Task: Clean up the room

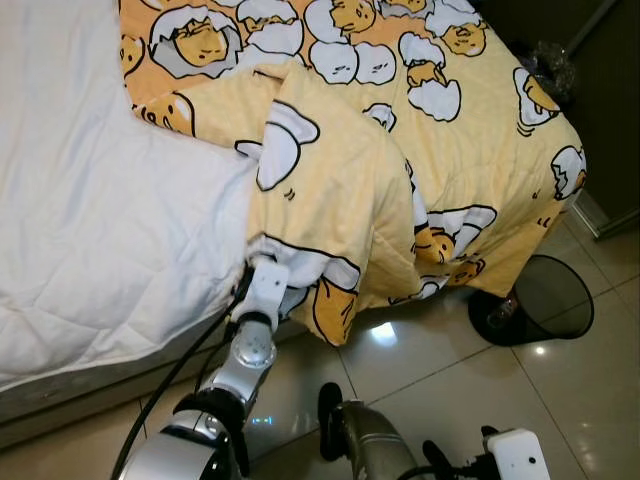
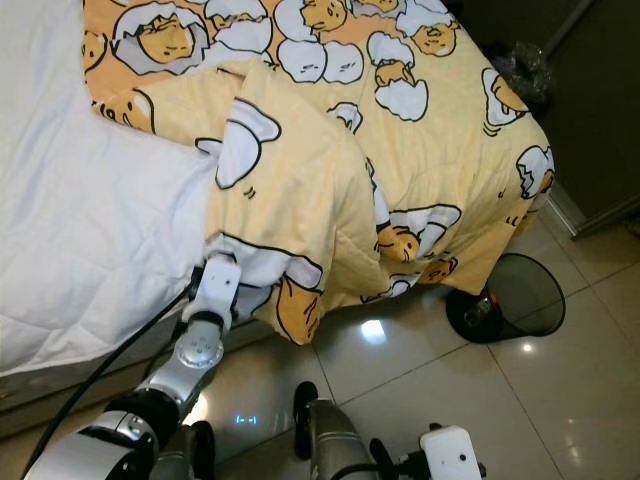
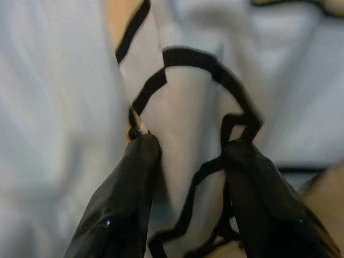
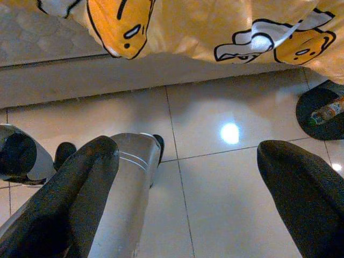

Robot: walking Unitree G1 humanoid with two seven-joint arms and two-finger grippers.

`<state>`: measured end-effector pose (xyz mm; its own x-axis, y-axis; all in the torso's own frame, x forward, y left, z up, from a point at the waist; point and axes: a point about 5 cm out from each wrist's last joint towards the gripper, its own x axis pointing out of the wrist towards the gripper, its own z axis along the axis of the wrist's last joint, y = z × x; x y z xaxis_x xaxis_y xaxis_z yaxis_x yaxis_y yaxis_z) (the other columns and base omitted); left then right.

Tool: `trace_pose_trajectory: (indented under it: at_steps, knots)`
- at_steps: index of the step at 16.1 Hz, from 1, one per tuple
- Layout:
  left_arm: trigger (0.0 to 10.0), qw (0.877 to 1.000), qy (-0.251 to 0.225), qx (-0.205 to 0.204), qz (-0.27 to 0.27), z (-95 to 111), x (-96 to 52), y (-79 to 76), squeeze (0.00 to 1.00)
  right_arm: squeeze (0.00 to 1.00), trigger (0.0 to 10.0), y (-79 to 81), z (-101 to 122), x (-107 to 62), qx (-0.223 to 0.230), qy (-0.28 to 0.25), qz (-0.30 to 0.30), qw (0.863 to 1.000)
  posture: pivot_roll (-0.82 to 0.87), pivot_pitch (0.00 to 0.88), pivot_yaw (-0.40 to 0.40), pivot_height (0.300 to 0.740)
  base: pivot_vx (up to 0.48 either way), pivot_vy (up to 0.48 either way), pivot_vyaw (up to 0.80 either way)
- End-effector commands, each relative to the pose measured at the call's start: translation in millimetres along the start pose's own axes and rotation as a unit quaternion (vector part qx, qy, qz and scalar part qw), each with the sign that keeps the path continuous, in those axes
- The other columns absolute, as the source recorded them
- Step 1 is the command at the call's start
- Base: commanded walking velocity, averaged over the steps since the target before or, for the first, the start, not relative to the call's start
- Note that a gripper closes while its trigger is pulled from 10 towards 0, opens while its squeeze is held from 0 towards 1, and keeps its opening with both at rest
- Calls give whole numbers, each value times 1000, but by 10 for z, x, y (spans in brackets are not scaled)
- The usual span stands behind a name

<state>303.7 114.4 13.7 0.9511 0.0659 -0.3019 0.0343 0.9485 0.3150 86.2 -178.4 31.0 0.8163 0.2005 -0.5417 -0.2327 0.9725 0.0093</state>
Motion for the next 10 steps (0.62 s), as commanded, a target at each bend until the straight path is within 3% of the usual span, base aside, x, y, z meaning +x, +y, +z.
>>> trace_pose_trajectory:
  at_steps: [1,5,10]
  knots:
    - [0,998,58,-21,-16,-174,-49,-48,0,0,10000,-38,-91,-34,3,22,-5,1000,-180,256,-133,740,0,0,0]
    - [0,998,46,-35,4,-78,30,77,0,0,10000,-63,-116,-58,0,28,-8,1000,-187,256,-137,740,0,0,0]
    - [0,999,24,-13,-29,-15,36,10,0,0,10000,-97,-100,-28,-3,27,-10,1000,-186,255,-140,740,0,0,0]
